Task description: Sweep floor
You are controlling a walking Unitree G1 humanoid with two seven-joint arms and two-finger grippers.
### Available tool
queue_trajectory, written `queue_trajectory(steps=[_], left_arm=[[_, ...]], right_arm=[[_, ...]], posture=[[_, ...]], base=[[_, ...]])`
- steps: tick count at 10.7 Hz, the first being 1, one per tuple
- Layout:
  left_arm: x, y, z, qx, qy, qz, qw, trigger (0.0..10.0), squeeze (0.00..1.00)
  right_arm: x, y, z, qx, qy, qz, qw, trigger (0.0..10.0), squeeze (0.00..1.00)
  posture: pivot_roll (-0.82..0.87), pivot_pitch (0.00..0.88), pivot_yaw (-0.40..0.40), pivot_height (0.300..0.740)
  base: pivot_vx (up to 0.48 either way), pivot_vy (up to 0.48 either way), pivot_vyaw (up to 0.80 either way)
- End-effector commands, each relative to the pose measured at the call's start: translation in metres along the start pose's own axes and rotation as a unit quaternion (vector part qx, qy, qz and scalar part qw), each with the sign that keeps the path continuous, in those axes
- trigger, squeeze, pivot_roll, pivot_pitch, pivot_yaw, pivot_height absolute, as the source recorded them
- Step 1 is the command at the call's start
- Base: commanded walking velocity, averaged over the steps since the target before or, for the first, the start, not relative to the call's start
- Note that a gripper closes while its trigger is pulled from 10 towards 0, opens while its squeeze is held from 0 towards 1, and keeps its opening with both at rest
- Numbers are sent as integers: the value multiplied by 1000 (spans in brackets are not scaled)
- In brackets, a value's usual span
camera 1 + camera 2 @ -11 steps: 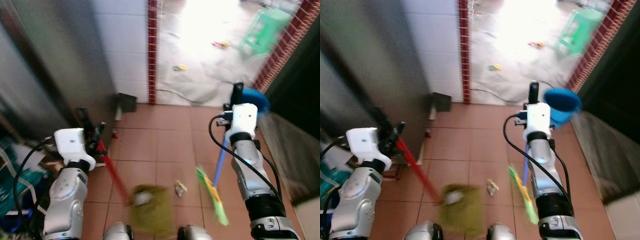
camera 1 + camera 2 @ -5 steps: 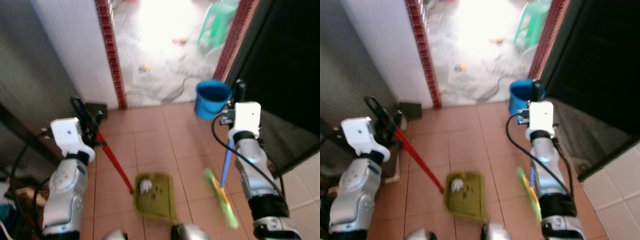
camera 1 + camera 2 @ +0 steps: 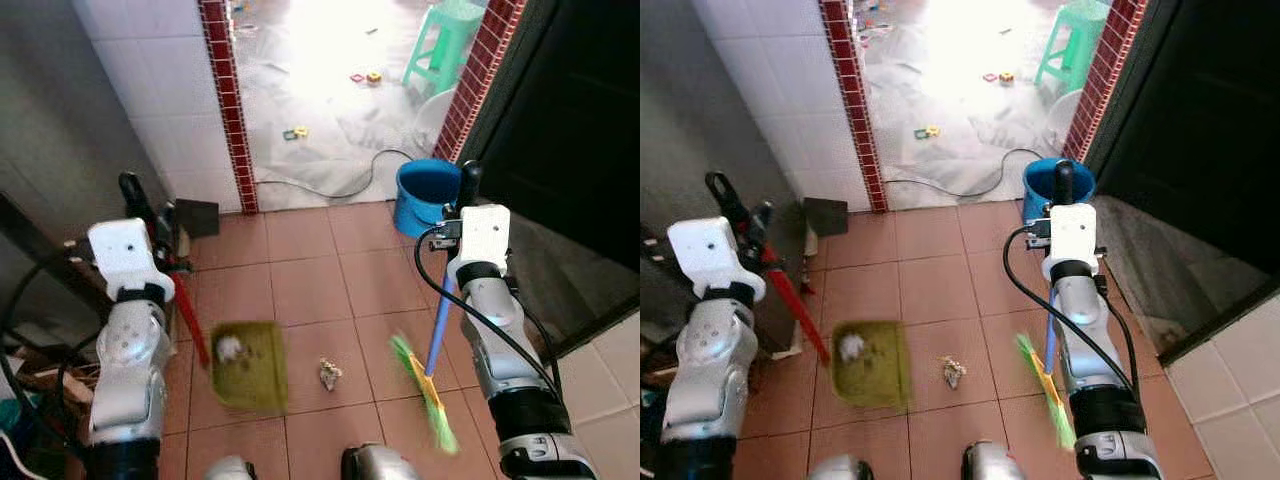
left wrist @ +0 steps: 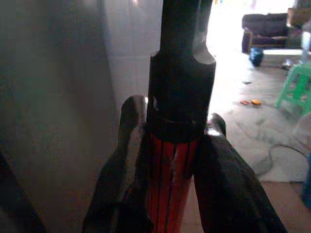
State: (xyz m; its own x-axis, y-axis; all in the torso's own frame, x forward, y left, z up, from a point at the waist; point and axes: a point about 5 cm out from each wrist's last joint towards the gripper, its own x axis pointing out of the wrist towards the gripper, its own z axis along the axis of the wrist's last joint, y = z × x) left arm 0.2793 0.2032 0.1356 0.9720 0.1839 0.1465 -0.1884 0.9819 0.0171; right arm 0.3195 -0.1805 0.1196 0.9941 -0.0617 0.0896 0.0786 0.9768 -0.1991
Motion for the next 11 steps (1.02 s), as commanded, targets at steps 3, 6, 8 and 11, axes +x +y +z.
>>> queue_trajectory(steps=[3,6,8,11], left_arm=[[14,-14,-12,-3,4,-10,1000,10000,0],[21,-33,-40,18,40,-14,999,10000,0],[33,-55,-51,14,66,-18,998,10000,0],[36,-64,-62,21,100,59,993,10000,0]], right_arm=[[6,1,16,6,-28,-4,1000,10000,0],[9,-2,19,28,-26,-19,999,10000,0],[11,-5,15,70,-1,-29,997,10000,0],[14,6,18,115,6,-4,993,10000,0]], posture=[[-105,65,18,740],[-133,73,25,740],[-146,76,25,740],[-168,69,25,740]], base=[[0,0,0],[0,0,0],[0,0,0],[0,0,0]])
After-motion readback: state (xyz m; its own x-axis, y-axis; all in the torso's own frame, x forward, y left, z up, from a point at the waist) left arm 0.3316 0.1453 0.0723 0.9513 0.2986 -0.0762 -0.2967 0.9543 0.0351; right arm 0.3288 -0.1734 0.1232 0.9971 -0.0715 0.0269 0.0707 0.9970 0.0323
